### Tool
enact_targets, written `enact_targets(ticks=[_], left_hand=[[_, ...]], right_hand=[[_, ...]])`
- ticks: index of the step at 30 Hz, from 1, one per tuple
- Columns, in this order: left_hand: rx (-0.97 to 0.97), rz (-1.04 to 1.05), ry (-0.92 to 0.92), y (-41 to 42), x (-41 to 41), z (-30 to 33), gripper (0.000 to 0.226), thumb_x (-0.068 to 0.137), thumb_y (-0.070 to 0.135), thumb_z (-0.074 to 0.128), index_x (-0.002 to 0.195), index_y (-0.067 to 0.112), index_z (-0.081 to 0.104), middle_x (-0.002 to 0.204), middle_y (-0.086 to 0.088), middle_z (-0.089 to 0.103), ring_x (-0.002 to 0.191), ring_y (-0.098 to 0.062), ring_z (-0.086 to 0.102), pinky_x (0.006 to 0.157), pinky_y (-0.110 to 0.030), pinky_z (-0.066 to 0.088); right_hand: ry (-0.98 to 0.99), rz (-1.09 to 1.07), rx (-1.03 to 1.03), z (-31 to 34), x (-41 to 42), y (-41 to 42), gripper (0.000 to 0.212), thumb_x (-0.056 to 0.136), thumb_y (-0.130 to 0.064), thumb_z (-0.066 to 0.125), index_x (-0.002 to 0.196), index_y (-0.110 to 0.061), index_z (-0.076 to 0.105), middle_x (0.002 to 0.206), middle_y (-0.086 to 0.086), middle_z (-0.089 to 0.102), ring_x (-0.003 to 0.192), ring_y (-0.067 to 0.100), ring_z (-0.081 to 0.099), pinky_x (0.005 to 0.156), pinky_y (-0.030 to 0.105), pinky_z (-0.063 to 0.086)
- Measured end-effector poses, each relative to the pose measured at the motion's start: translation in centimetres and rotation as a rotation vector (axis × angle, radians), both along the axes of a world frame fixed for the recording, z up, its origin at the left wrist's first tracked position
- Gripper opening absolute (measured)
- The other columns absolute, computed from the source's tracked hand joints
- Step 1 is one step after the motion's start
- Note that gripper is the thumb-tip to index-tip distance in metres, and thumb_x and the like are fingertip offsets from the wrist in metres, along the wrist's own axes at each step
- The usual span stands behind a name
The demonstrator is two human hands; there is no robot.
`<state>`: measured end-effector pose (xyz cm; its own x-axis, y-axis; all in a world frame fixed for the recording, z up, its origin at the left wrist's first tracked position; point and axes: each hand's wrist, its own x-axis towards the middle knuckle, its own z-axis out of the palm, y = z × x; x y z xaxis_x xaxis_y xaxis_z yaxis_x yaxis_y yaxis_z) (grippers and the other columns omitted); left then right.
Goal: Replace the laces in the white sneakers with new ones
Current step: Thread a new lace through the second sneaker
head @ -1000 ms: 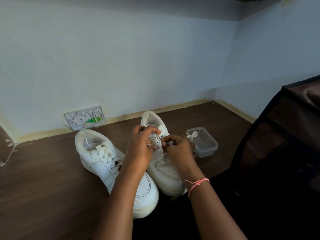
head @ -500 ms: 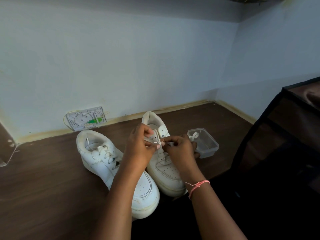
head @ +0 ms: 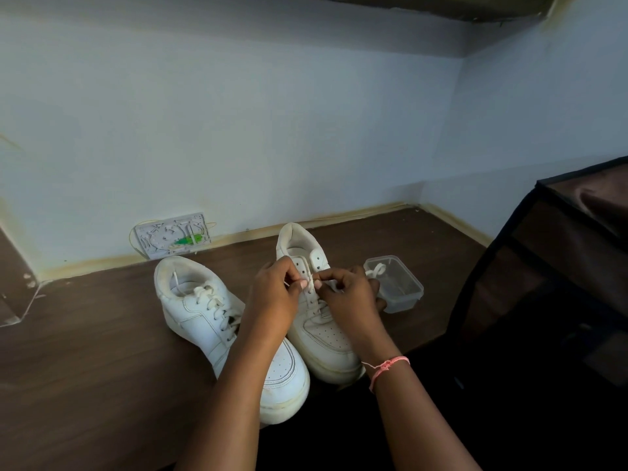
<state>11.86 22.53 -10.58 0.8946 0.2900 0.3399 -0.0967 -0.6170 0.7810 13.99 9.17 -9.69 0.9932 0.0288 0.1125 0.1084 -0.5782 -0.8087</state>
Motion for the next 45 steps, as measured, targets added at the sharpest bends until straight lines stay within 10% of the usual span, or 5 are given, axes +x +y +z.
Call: enact_targets(ticks=[4,9,17,28,45], left_hand=[[0.048,0.001,0.011,0.3,-0.4,0.6,0.014,0.087,0.016,0.069,0.081,0.020,0.057,0.088,0.004,0.055,0.073,-0.004,0.052,0.058,-0.009,0.038],[0.062,0.083,-0.021,1.7,-1.8,2.8,0.012,0.085,0.019,0.065,0.077,0.023,0.057,0.083,0.006,0.059,0.073,-0.012,0.055,0.062,-0.028,0.040],[-0.003,0.795,-0.036,13.1,-8.0,6.0,0.008,0.088,0.024,0.058,0.089,0.016,0.058,0.109,-0.016,0.058,0.098,-0.040,0.057,0.078,-0.043,0.044],[0.363,0.185,0.038,-0.8,-2.4,2.8,0.025,0.092,0.044,0.058,0.113,0.031,0.062,0.111,0.011,0.065,0.109,-0.019,0.050,0.091,-0.038,0.043],[0.114,0.641,-0.169,10.6,-4.9,5.4,0.018,0.095,0.023,0.055,0.096,0.012,0.069,0.099,-0.018,0.065,0.096,-0.041,0.057,0.079,-0.047,0.047]], right_hand=[[-0.038,0.001,-0.077,0.1,-1.0,-0.2,0.024,0.081,-0.048,0.071,0.104,-0.043,0.066,0.113,-0.011,0.047,0.127,0.021,0.031,0.104,0.044,0.021],[-0.193,-0.143,-0.284,-0.7,-3.8,0.2,0.073,0.066,-0.055,0.079,0.126,-0.036,0.043,0.132,-0.004,0.038,0.125,0.022,0.032,0.100,0.046,0.027],[-0.189,-0.212,-0.310,-1.4,-4.2,-0.3,0.090,0.061,-0.068,0.076,0.132,-0.031,0.036,0.141,0.001,0.034,0.131,0.027,0.030,0.102,0.051,0.029],[-0.171,-0.162,-0.313,-0.9,-3.1,-0.4,0.101,0.058,-0.065,0.079,0.138,-0.031,0.028,0.144,0.001,0.031,0.132,0.028,0.028,0.104,0.052,0.025],[-0.136,-0.129,-0.232,-1.4,-3.1,-0.4,0.094,0.059,-0.059,0.081,0.133,-0.034,0.030,0.143,-0.002,0.029,0.133,0.027,0.025,0.105,0.052,0.024]])
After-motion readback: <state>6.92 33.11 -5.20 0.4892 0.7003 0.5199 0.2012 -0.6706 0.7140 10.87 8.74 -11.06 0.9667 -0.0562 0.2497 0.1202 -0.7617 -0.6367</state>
